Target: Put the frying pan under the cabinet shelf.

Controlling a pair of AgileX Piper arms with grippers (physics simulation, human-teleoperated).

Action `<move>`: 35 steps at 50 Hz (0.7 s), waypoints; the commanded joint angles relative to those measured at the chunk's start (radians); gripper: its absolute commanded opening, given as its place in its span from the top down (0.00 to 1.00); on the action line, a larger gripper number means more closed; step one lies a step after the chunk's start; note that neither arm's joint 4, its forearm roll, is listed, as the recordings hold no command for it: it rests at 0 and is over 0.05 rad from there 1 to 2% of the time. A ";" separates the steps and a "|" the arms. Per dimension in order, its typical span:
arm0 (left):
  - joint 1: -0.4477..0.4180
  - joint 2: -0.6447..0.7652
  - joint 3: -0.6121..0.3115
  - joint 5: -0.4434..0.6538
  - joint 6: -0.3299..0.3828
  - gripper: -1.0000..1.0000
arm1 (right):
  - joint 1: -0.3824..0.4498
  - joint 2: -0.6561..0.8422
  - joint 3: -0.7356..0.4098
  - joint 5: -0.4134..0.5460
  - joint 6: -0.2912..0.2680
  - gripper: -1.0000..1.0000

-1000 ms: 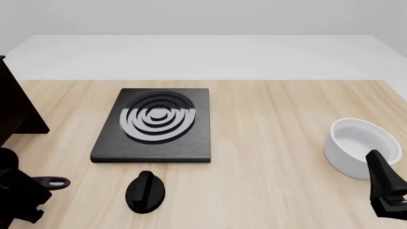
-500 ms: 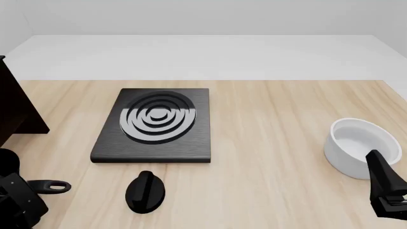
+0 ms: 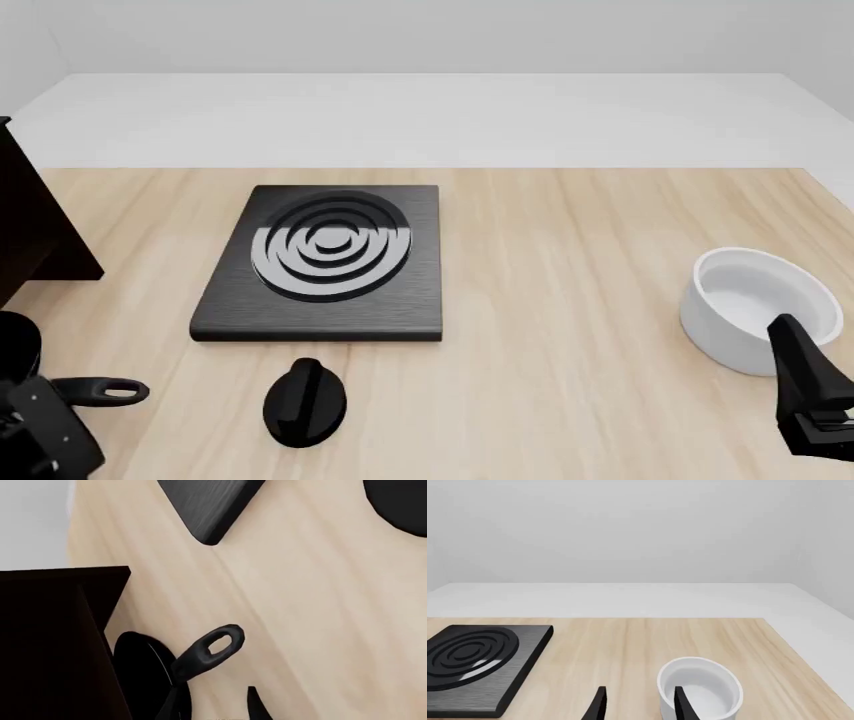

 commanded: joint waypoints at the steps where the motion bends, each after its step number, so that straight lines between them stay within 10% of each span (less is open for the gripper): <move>1: -0.025 -0.054 0.000 0.088 0.001 0.00 | 0.000 0.000 0.000 0.000 0.000 0.00; 20: -0.090 -0.503 0.000 0.564 -0.011 0.00 | 0.000 0.000 0.000 0.000 0.000 0.00; 35: -0.150 -0.639 0.000 0.653 -0.033 0.00 | 0.000 0.000 0.000 0.000 0.000 0.00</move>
